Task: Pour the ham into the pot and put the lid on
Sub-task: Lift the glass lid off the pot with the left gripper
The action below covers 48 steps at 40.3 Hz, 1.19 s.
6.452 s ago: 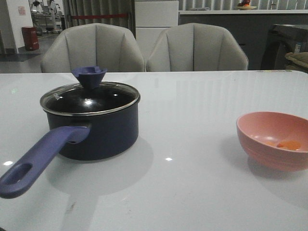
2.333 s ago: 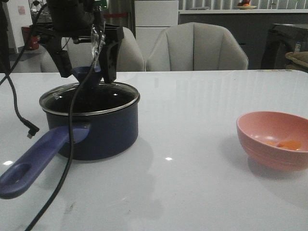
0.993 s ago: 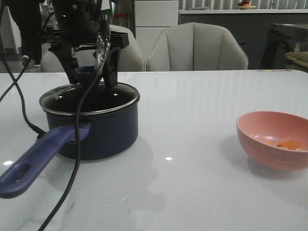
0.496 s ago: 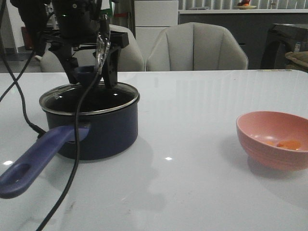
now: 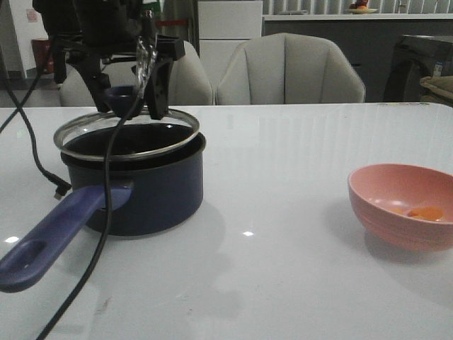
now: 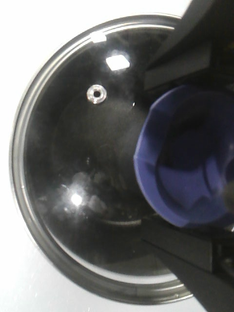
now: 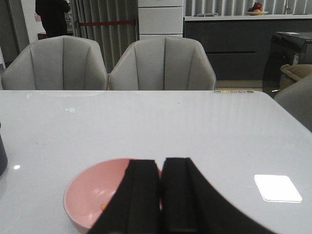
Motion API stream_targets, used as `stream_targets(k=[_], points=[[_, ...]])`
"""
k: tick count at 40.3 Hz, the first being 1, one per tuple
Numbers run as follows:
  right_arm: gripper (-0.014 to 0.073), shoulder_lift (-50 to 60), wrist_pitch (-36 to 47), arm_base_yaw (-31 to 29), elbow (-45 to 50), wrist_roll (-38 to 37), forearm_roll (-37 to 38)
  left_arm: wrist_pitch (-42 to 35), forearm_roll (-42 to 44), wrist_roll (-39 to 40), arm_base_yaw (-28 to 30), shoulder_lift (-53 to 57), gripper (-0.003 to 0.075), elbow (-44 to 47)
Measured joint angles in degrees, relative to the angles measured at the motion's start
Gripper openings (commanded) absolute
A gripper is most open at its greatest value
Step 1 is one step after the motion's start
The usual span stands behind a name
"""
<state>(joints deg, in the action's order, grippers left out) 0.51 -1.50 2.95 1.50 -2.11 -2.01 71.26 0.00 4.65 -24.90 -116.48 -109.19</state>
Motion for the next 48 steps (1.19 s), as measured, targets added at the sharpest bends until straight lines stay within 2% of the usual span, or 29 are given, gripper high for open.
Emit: stream_targets(k=[13, 18, 27, 41, 48], points=[[0.0159, 0.0, 0.0, 0.0, 0.0, 0.0, 0.0, 0.3, 0.4, -0.7, 0.1, 4.6, 0.0293, -0.1], [0.0159, 0.0, 0.0, 0.0, 0.0, 0.0, 0.0, 0.5, 0.7, -0.8, 1.8, 6.4, 0.0293, -0.1], [0.0159, 0.0, 0.0, 0.0, 0.0, 0.0, 0.0, 0.5, 0.0, -0.8, 9.4, 9.5, 0.0293, 2.6], [0.0159, 0.0, 0.0, 0.0, 0.0, 0.0, 0.0, -0.2, 0.6, -3.2, 25.5, 13.7, 0.0293, 18.6], [0.0159, 0.0, 0.0, 0.0, 0.0, 0.0, 0.0, -5.7, 0.7, -5.0, 27.9, 14.0, 0.0293, 26.3]])
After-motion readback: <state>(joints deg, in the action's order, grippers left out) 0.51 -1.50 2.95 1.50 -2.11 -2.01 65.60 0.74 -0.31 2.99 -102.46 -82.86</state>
